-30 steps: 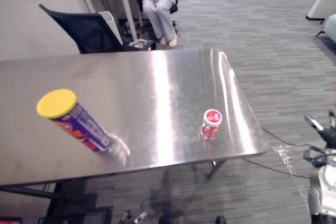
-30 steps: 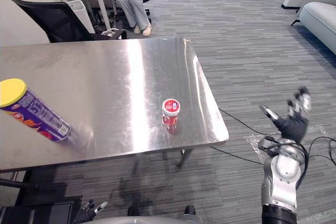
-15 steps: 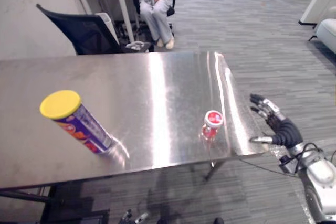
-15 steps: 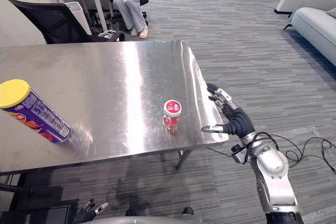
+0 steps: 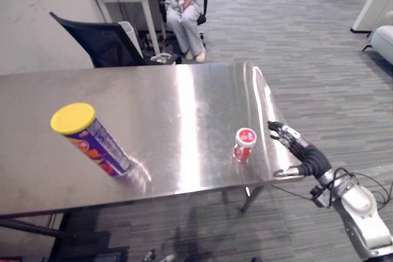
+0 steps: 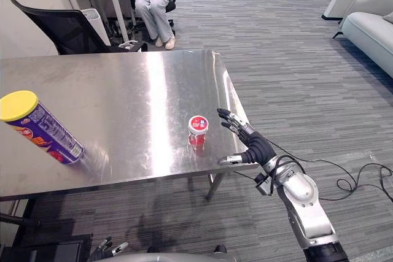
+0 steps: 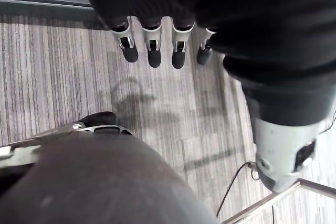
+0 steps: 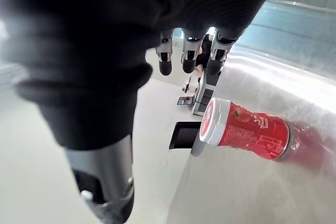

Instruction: Put the gum and the chips on the shelf.

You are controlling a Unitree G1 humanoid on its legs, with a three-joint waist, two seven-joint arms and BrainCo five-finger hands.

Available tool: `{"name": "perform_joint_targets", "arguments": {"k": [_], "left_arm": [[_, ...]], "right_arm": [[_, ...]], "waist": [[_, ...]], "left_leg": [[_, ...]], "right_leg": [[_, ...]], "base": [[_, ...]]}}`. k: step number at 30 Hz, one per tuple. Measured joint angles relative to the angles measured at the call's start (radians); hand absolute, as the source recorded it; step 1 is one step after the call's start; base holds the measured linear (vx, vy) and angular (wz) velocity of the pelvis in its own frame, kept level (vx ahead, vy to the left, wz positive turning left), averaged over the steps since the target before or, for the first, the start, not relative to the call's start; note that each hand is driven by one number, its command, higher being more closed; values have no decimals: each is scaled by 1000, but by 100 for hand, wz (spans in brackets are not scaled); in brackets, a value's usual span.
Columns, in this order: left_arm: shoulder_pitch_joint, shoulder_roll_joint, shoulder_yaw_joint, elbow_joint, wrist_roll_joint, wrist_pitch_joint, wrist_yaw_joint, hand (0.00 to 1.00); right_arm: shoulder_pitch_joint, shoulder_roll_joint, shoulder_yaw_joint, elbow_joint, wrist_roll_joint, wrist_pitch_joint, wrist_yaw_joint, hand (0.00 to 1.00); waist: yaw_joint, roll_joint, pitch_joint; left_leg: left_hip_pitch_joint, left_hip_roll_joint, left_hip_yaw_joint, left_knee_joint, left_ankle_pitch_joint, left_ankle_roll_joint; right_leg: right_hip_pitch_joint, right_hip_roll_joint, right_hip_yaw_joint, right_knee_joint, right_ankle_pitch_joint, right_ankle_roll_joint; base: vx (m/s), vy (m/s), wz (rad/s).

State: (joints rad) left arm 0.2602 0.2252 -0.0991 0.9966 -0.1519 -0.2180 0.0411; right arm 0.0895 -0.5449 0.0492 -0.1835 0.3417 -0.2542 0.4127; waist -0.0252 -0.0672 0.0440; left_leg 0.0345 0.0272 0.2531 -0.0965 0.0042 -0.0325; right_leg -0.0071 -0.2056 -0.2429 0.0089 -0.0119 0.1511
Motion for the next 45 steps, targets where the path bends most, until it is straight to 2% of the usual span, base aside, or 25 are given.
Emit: {"name": "perform_joint_targets", "arguments": {"k": [12,20,26,41,45], "left_arm": [[0,5,-14,0,1,2,2,0],[-1,-4,-13,-1,2,3,2,0],[-1,-5,-15,-2,2,10,1,0],[-4,-7,-24,-3,2,11,2,0],[-8,-8,-24,-4,2,11,2,0]], "right_arm": [[-72,13,10,129,-58,-1,-76,0],[-111,19,39,181,-59,-8,-80,0],[-164,54,47,240,-67,-7,-81,0],[-248,94,116,361,-70,-9,-103,0],[-259,109,117,376,-71,-10,-103,0]], "waist": [[2,3,2],[2,17,11],[3,23,19],[8,33,44],[18,34,55]], "left_leg": [[0,-1,-21,0,6,0],[1,-2,-32,-4,8,0],[0,-1,-43,-4,8,0],[2,-1,-51,-5,8,0],[2,-1,-54,-6,9,-1]], "right_leg": [[17,1,-23,-9,1,0],[29,2,-34,-19,1,0],[39,3,-45,-26,1,0],[50,4,-57,-33,1,0],[52,5,-60,-36,1,0]], "base": [[0,-10,4],[0,-10,4],[13,-13,5],[2,-3,1],[2,-3,1]]}}
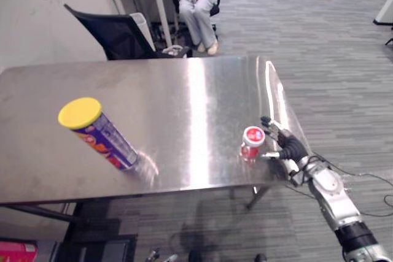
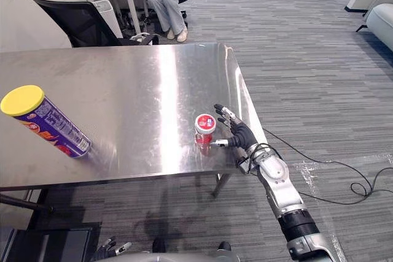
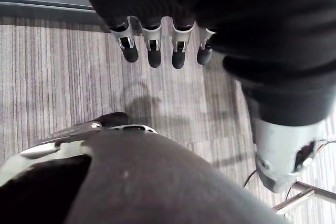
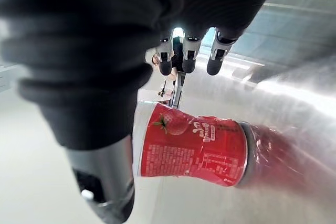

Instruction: Put the gum and the chips on the shelf.

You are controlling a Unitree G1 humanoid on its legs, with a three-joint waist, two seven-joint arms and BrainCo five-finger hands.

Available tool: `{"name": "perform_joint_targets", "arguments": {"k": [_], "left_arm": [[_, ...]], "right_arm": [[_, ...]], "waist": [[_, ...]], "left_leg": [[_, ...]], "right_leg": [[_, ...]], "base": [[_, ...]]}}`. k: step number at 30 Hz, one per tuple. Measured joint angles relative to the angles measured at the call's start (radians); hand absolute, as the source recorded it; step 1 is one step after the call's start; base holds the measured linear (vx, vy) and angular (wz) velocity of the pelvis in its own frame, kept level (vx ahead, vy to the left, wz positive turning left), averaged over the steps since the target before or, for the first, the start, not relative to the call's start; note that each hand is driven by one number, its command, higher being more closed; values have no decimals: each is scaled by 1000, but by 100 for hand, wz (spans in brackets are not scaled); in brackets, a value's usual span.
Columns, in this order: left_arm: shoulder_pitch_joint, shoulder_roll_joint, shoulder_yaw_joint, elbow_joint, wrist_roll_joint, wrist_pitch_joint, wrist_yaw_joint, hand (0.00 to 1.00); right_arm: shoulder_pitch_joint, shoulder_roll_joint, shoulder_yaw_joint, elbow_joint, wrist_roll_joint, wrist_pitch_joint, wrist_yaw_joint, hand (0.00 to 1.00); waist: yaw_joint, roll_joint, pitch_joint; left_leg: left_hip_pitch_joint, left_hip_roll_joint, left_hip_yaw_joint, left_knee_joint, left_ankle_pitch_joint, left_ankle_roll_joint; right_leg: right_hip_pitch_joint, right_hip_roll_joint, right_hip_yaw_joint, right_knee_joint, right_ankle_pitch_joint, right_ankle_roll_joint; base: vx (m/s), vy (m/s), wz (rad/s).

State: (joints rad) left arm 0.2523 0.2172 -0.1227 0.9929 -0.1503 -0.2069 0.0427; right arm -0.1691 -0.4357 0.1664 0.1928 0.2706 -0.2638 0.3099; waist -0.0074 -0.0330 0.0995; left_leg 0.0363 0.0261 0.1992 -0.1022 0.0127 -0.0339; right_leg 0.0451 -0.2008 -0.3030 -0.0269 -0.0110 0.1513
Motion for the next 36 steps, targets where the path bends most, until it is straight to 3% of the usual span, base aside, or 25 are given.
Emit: {"name": "perform_joint_targets", "arguments": {"k": [12,13,30,36], "left_arm": [[-15,-2,-1,-8,0,0,7,0],[-15,-2,-1,-8,0,0,12,0],[-16,-9,-1,-8,-1,1,26,0],[-17,-9,0,-9,-1,1,29,0]], "right_arm": [[-36,32,40,58,-31,-4,1,0],[-36,38,41,58,-31,-4,1,100],[-66,64,109,71,-57,-6,-6,100],[-66,65,108,71,-65,-7,-42,100]], "waist": [[10,3,4],[10,4,4],[15,10,8],[15,10,9]], "left_leg": [[0,1,-17,-1,1,-2],[0,1,-18,-1,1,-2],[0,1,-22,-1,2,-3],[0,1,-22,-1,2,-3]], "right_leg": [[15,2,-19,-7,0,0],[15,2,-19,-7,0,0],[19,3,-25,-9,0,0],[19,3,-24,-9,0,0]], "base": [[6,-6,4],[0,0,0],[0,0,0],[0,0,0]]}}
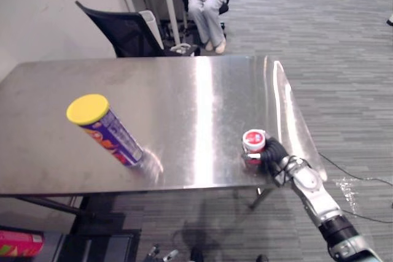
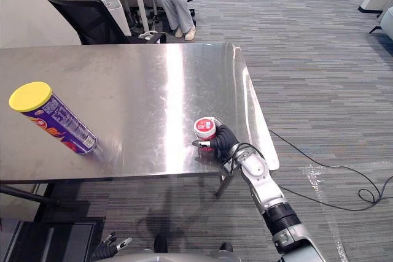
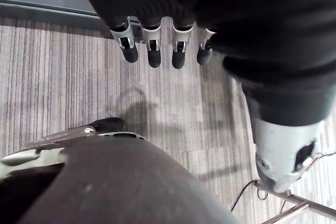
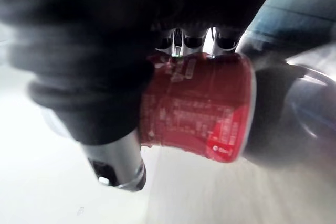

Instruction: Put the gum and the chips on the shelf.

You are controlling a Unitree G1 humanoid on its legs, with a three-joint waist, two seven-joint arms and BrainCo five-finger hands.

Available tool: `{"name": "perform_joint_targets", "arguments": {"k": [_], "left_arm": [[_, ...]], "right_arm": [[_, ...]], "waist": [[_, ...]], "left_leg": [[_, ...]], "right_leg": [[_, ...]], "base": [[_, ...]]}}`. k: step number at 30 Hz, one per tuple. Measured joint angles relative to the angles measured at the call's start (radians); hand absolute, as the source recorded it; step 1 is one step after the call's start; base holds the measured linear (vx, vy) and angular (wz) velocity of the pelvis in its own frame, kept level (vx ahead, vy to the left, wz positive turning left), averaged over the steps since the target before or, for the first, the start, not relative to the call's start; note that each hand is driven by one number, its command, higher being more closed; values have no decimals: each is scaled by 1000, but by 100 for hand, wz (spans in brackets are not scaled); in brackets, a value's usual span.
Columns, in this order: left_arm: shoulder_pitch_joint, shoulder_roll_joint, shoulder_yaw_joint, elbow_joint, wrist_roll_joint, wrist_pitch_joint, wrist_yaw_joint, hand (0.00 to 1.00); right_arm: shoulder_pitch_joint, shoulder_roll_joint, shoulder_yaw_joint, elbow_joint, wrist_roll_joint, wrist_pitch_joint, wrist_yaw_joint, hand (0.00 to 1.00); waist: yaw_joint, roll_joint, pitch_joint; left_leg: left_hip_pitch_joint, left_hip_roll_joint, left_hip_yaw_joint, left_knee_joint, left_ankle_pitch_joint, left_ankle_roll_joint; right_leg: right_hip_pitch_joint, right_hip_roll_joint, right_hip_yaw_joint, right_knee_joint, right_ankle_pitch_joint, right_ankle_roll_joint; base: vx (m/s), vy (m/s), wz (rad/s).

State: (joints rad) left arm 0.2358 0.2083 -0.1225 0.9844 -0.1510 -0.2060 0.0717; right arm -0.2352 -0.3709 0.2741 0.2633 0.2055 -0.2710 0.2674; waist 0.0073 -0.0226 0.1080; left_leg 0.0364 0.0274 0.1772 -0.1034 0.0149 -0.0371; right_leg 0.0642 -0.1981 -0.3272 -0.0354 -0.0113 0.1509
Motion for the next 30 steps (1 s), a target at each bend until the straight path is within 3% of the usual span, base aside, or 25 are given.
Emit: {"name": "perform_joint_targets", "arguments": {"k": [7,11,17,30], "left_arm": [[1,-2,5,-4,0,0,1,0],[3,-5,16,-8,1,0,2,0],[5,-12,36,-9,1,0,2,0],[8,-20,62,-8,1,-3,10,0]], "right_arm": [[2,0,-47,-32,0,0,-41,100],[10,-1,-139,-168,4,1,-73,100],[45,-4,-213,-293,51,1,-76,100],[131,-6,-294,-380,126,13,-66,100]], "waist": [[-1,0,0],[-3,0,0],[-7,-2,1],[-15,-6,-2]], "left_leg": [[3,0,-3,0,0,0],[5,1,-2,0,0,0],[8,2,2,0,0,0],[15,3,0,2,0,-1]], "right_leg": [[9,0,-3,-1,0,0],[10,1,2,-1,0,0],[10,1,7,2,0,0],[17,2,7,5,0,0]], "base": [[0,0,1],[0,0,0],[0,0,0],[0,0,0]]}}
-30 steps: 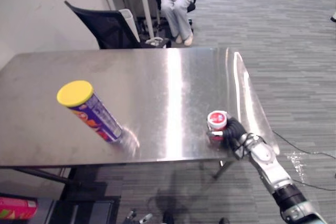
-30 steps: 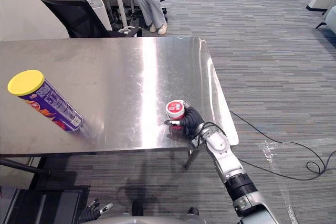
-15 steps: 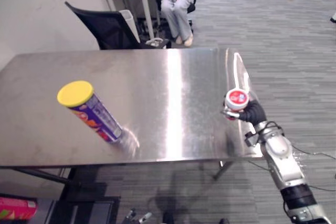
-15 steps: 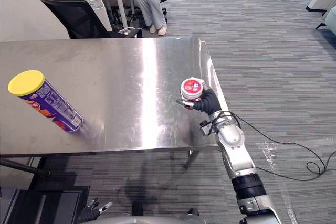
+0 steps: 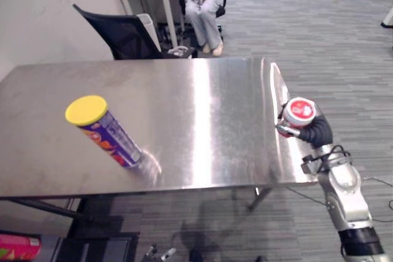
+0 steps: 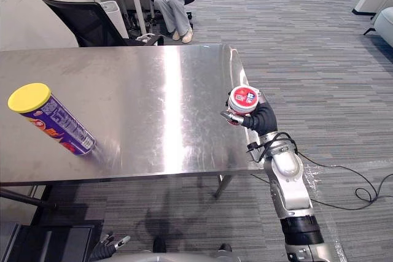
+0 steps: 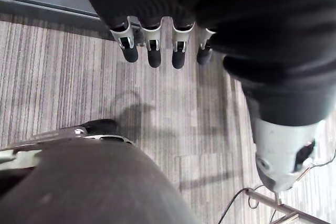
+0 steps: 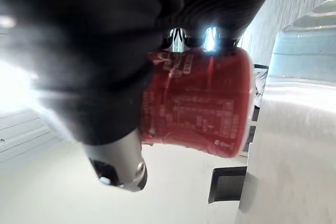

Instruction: Put the gum and the chips on the shelf.

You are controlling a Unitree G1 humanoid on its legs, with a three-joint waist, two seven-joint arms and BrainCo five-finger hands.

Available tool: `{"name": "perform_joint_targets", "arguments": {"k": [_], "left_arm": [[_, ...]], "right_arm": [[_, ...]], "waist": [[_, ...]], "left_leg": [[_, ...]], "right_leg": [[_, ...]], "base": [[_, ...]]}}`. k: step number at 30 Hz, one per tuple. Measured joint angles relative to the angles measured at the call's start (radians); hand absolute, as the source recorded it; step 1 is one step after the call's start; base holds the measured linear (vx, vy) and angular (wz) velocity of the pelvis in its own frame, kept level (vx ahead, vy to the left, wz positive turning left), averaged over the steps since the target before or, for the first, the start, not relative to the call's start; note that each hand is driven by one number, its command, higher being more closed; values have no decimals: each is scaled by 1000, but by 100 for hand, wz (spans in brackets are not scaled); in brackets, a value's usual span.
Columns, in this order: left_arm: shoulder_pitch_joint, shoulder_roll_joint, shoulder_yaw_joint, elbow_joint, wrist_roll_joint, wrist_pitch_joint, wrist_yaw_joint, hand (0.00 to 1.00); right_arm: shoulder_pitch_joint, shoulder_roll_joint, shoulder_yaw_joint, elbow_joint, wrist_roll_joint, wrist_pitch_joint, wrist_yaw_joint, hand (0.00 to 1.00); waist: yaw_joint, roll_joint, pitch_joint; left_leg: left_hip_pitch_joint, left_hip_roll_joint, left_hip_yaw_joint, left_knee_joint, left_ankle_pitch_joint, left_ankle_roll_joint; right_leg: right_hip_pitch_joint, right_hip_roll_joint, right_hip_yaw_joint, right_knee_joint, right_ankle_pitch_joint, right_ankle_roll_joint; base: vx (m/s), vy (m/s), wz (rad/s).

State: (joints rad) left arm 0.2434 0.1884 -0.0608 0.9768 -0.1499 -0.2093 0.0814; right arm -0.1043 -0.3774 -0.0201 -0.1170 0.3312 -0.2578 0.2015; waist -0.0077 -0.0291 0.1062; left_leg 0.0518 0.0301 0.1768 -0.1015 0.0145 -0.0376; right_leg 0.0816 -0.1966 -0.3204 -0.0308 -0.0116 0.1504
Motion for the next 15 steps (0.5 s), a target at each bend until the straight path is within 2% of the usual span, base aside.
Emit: {"name": "perform_joint_targets", "arguments": {"k": [4,8,15], "left_arm": [[0,0,0,2,0,0,3,0],[0,2,3,2,-2,0,10,0],[17,-15,30,0,-3,0,23,0]], "right_arm": [[40,0,-25,-30,1,0,-12,100],[105,0,-40,-38,1,0,-40,100],[118,1,-62,-38,2,-3,-63,100]], "waist": [[-7,0,0],[-14,-7,-5],[-15,0,-9]], "left_leg": [[2,0,-21,1,0,0],[1,-2,-65,3,8,-1],[-10,0,-84,5,18,-2]], "right_leg": [[5,-1,-10,18,-10,-10],[-6,-11,-26,88,-60,-13],[-7,-9,-33,96,-66,-13]], "base": [[1,-2,15],[4,-18,29],[7,-13,10]]}}
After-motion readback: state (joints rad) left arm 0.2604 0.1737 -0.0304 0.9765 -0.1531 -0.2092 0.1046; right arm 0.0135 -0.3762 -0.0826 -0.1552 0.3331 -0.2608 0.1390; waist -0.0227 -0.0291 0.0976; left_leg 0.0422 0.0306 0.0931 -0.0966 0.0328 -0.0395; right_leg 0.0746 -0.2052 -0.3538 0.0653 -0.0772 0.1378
